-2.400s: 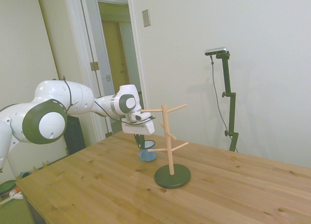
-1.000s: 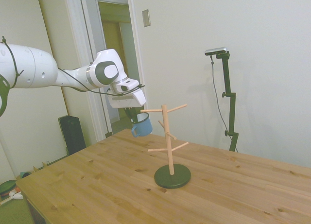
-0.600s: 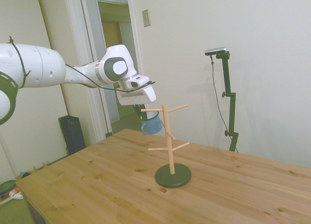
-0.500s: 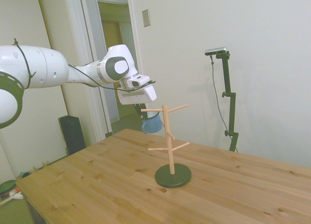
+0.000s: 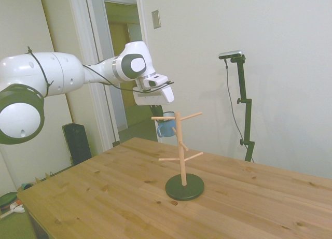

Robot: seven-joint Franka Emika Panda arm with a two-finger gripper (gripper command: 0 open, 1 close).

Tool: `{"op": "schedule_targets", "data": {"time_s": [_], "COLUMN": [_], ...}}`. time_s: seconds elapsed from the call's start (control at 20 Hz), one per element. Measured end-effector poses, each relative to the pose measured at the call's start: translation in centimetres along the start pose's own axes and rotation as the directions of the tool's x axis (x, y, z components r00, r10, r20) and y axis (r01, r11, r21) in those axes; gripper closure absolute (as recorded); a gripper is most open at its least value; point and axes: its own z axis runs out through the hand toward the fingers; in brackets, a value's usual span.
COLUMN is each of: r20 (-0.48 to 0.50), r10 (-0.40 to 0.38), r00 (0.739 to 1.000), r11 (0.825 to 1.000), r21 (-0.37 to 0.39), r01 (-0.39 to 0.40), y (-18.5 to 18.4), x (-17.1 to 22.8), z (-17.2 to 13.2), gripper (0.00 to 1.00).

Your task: Hang the mug

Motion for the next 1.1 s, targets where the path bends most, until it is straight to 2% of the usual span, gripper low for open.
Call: {"op": "schedule_targets", "data": {"time_s": [0.25, 0.75, 1.1], "r20": [0.009, 0.032, 0.041], "r10": [0.024, 0.077, 0.092], "r00": [1.0, 0.997, 0.995], "r11": [1.0, 0.996, 0.995], "r21": [0.012, 0.03, 0.025], "r01": [-0.024, -0.078, -0.093], "y": [-0.2, 0.6, 0.9], "x": [1.7, 4.9, 6.0], "z": [1.1, -1.2, -0.7], "gripper": [1.0, 1.0, 1.0]}}
